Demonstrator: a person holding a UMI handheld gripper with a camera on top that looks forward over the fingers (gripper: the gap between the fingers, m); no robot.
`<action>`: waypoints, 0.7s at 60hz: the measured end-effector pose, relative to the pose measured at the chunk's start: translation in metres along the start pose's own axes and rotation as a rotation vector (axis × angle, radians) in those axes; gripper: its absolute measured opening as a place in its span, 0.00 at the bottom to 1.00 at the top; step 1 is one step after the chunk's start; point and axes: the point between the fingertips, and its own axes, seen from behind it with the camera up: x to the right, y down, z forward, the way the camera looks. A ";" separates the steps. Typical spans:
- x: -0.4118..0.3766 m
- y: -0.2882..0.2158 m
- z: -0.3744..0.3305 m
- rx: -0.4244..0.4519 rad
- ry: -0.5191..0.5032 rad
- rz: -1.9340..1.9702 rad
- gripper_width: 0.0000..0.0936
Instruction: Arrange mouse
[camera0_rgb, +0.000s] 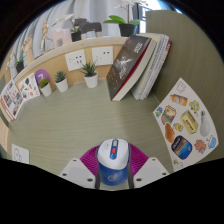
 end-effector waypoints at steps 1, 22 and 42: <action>-0.001 -0.003 -0.003 -0.001 0.005 0.002 0.40; -0.145 -0.176 -0.209 0.424 0.057 -0.029 0.40; -0.388 -0.077 -0.176 0.316 -0.174 -0.183 0.40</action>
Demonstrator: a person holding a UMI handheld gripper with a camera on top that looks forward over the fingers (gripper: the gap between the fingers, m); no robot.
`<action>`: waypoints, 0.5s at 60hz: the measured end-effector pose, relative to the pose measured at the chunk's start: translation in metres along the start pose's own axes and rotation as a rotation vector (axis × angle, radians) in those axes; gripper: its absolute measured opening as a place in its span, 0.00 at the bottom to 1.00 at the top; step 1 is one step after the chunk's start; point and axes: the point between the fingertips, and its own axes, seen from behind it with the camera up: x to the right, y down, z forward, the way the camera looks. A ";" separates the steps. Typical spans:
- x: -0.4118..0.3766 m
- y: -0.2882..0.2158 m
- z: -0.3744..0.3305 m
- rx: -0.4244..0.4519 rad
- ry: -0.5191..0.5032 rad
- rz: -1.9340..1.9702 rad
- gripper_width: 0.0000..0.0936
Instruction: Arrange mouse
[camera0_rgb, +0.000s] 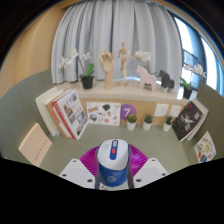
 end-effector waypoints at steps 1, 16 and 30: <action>-0.008 0.017 0.006 -0.013 -0.011 -0.003 0.40; -0.068 0.181 0.037 -0.261 -0.054 0.009 0.40; -0.068 0.211 0.040 -0.224 -0.067 -0.008 0.50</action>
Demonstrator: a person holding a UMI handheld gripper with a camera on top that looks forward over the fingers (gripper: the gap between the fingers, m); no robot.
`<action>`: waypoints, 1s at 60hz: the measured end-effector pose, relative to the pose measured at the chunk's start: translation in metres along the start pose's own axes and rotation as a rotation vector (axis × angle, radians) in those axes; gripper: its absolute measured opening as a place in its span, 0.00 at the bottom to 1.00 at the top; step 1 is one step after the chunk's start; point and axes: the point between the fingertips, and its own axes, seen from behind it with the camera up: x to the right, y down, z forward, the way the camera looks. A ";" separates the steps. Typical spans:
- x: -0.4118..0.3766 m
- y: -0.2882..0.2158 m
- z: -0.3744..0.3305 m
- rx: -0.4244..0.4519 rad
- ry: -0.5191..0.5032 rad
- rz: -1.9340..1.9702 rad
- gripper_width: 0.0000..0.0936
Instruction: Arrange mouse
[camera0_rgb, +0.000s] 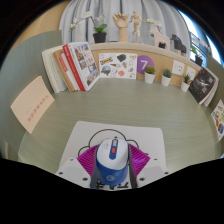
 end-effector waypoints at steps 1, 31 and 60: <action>0.000 -0.001 0.001 0.003 -0.002 0.004 0.51; 0.024 -0.088 -0.138 0.131 0.089 0.057 0.90; 0.051 -0.049 -0.286 0.208 0.107 0.100 0.90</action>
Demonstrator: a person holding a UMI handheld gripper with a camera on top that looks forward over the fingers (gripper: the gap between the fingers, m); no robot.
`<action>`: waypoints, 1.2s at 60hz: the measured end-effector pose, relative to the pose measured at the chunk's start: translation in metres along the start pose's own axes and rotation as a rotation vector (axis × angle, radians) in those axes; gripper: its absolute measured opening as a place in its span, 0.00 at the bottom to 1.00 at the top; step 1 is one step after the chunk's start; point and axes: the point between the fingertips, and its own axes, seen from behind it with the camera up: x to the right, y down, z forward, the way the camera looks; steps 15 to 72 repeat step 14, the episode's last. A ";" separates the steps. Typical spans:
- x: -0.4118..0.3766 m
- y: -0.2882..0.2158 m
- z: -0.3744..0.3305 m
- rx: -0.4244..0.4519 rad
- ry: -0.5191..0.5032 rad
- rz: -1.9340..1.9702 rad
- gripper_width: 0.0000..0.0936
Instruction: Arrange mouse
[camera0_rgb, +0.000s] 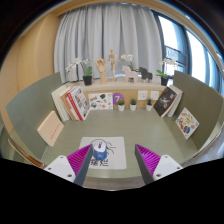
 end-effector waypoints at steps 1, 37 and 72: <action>0.001 0.001 -0.003 0.001 0.002 0.000 0.90; 0.016 0.018 -0.032 -0.001 0.014 0.035 0.90; 0.016 0.018 -0.032 -0.001 0.014 0.035 0.90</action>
